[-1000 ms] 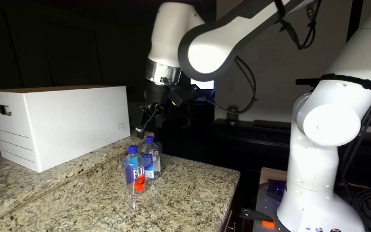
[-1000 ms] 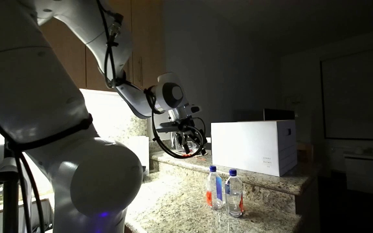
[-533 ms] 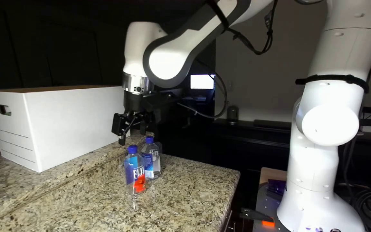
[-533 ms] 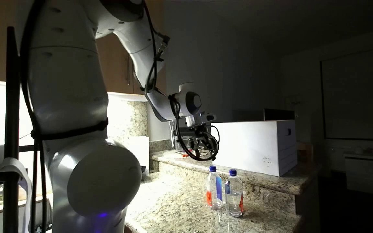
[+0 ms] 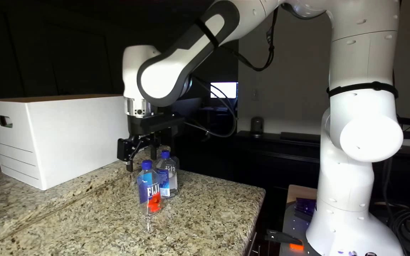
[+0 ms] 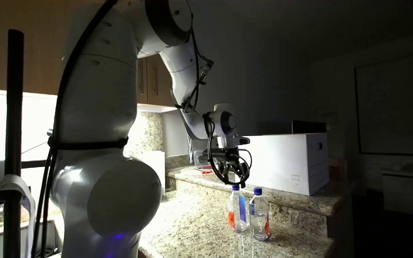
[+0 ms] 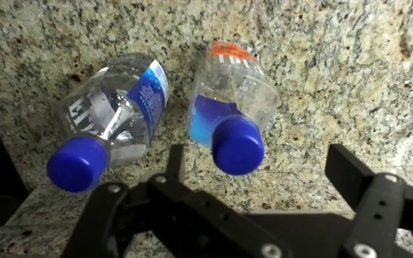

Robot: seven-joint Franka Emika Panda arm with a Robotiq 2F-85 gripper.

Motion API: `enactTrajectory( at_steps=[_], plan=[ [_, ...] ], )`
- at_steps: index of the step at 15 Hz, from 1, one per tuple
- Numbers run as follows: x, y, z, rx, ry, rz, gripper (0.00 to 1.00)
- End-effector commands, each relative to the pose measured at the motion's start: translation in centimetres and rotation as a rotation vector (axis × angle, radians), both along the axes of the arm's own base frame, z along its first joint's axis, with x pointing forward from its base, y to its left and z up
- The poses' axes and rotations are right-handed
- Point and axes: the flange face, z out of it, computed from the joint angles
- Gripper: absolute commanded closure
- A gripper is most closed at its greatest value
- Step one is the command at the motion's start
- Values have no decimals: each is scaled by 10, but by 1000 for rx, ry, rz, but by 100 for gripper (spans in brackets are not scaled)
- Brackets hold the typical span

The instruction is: Put the left and right bottles in the box

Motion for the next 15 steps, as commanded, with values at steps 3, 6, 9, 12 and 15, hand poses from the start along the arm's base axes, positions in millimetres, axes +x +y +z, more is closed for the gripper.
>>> enactTrajectory(
  at_steps=[3, 6, 9, 12, 15],
  plan=[
    [1, 5, -5, -16, 91, -51, 13],
    [-4, 7, -7, -27, 121, -57, 33],
    [-5, 6, -9, -33, 126, -68, 58],
    [-4, 2, -11, -38, 128, -80, 78],
    [-3, -2, -9, -43, 126, -91, 93]
  ],
)
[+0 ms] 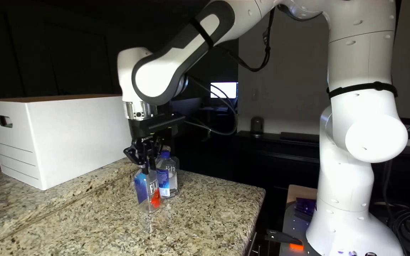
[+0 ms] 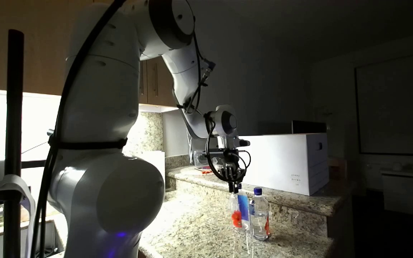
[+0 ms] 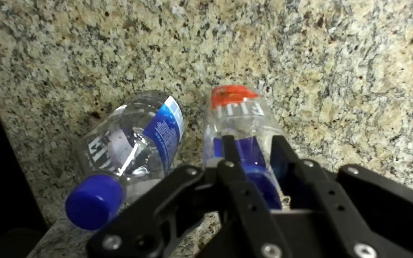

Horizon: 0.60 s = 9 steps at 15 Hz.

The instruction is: Put the left and right bottles in the box

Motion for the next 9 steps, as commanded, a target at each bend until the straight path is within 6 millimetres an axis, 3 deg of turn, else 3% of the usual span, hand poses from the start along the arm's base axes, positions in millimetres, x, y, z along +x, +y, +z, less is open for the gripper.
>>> enactTrajectory(
  at_steps=[1, 2, 3, 5, 9],
  plan=[
    [-2, -2, -1, -13, 20, -40, 94],
    [-2, -3, -2, -14, 24, -43, 94],
    [-2, -3, -1, -16, 26, -44, 67],
    [-3, -4, 0, -19, 27, -48, 66],
    [-5, -4, 2, -28, 33, -64, 41]
  ],
)
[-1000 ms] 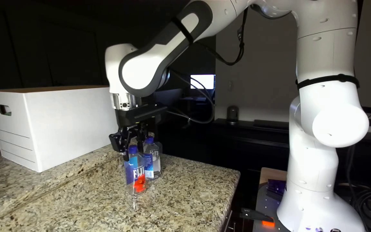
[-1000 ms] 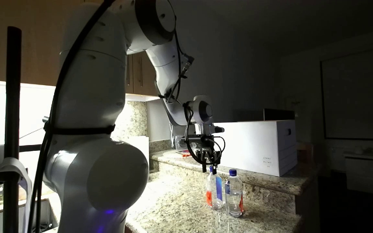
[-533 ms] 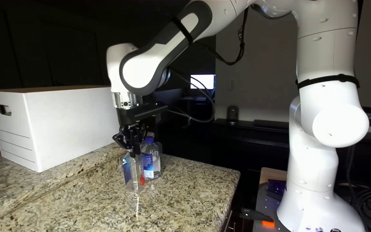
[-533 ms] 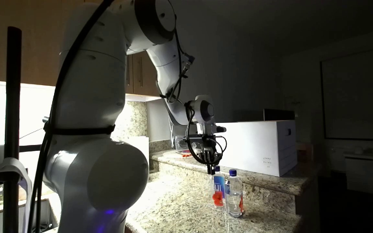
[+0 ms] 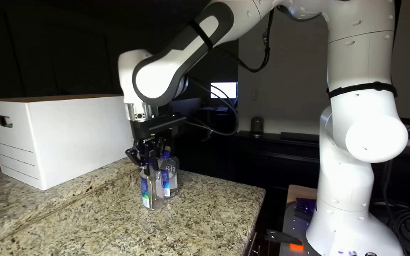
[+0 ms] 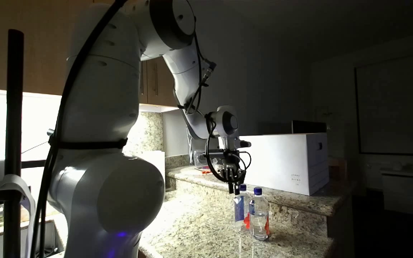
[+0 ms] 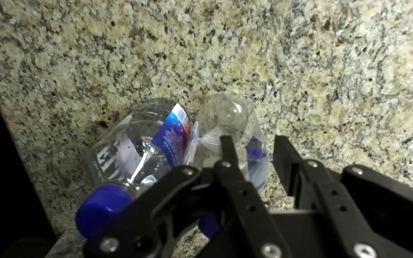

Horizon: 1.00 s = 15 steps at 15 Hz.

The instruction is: Put the left and right bottles in the box

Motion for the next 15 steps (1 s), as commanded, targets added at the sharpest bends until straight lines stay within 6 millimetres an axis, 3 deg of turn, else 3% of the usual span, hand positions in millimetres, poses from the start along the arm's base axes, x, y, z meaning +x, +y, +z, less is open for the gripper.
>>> enactTrajectory(
  at_steps=[1, 7, 15],
  plan=[
    [-5, 1, 7, -24, 16, -39, 35],
    [-2, -7, 10, -30, 17, -86, 1],
    [11, -18, 11, -7, -20, -104, 0]
  ],
)
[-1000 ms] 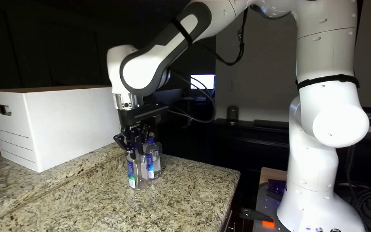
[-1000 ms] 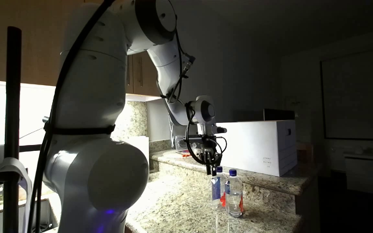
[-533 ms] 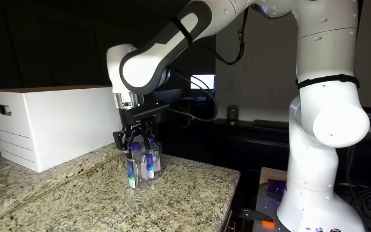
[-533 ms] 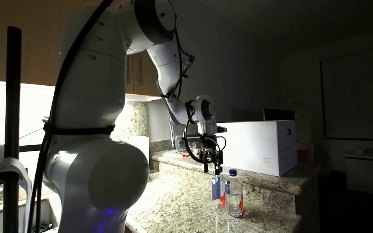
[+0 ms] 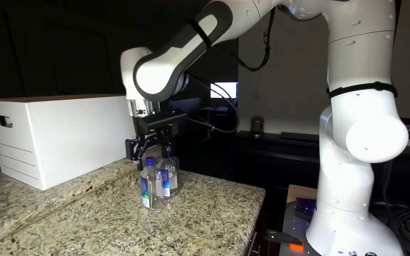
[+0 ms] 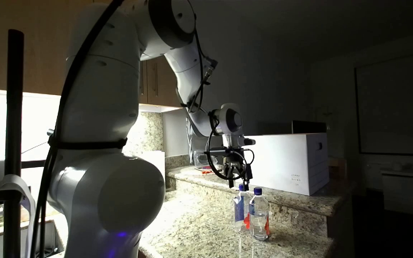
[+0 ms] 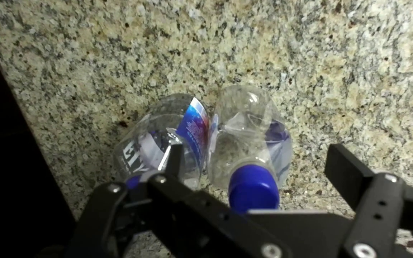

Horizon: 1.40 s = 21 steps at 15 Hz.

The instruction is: Put the left and right bottles in the box

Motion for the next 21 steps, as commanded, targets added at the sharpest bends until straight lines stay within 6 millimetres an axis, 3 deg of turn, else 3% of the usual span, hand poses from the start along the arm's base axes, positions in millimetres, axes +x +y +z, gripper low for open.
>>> enactTrajectory(
  at_steps=[1, 5, 12, 16, 21],
  plan=[
    [5, -2, 3, 2, -28, -20, 17],
    [9, -3, 3, 11, -50, -19, 47],
    [11, -2, 4, 15, -76, -14, 90],
    [7, 1, 8, 13, -73, -8, 86],
    [-9, 19, 31, 3, -57, 31, 85]
  ],
)
